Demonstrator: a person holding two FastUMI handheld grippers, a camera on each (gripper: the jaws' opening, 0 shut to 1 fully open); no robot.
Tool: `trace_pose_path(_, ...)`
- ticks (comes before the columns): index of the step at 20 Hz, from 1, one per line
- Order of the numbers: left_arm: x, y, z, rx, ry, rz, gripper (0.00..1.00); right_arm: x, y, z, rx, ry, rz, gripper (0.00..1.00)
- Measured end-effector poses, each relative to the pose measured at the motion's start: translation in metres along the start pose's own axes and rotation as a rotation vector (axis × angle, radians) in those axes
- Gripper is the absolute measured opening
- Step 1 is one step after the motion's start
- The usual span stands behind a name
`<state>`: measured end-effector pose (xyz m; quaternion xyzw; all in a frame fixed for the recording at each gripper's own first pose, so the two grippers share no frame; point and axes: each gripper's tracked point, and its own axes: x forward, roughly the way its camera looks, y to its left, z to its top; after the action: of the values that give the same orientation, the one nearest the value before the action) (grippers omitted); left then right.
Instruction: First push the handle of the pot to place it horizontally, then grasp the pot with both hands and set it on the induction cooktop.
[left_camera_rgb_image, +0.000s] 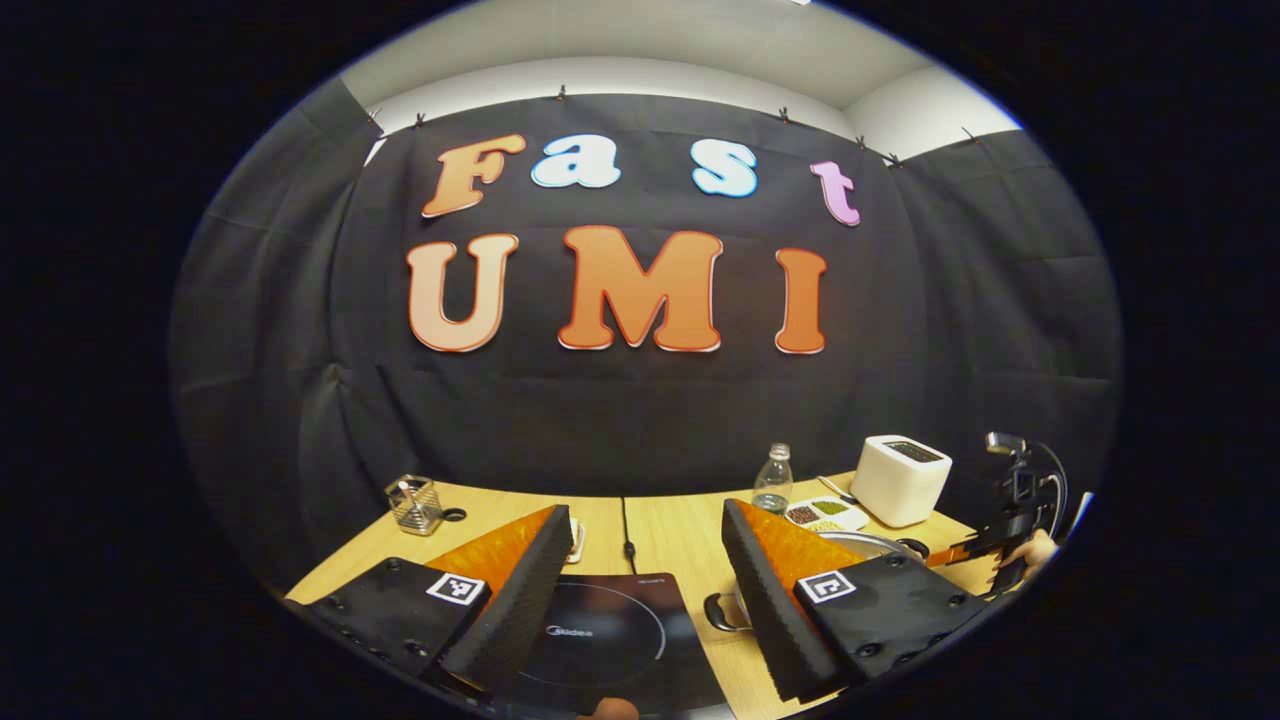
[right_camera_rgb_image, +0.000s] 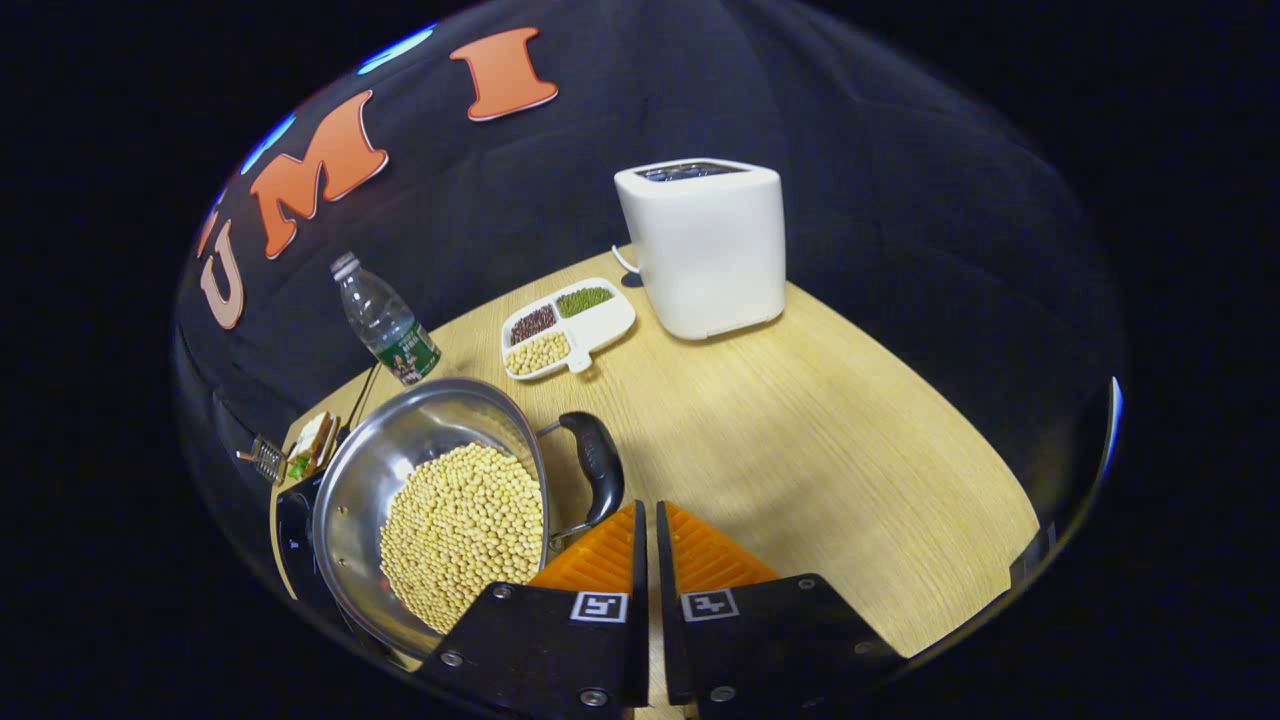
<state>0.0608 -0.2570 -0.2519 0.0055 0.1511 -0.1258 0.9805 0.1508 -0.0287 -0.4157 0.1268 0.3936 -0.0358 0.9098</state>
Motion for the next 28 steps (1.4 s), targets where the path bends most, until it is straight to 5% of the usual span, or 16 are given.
trace_pose_path(7,0.049,-0.064,-0.089,-0.043,0.11,-0.053,0.97,-0.025,0.01,0.034,-0.201,-0.177,0.011,0.64)
trace_pose_path(11,0.073,-0.078,-0.127,-0.079,0.182,-0.043,0.98,-0.025,0.029,0.046,-0.23,-0.244,0.056,0.85)
trace_pose_path(16,0.09,-0.089,-0.176,-0.094,0.354,-0.047,0.99,-0.009,0.038,0.044,-0.3,-0.237,0.046,0.93)
trace_pose_path(28,0.102,-0.075,-0.199,-0.041,0.492,-0.013,0.98,0.026,0.05,0.033,-0.297,-0.149,0.058,0.94)
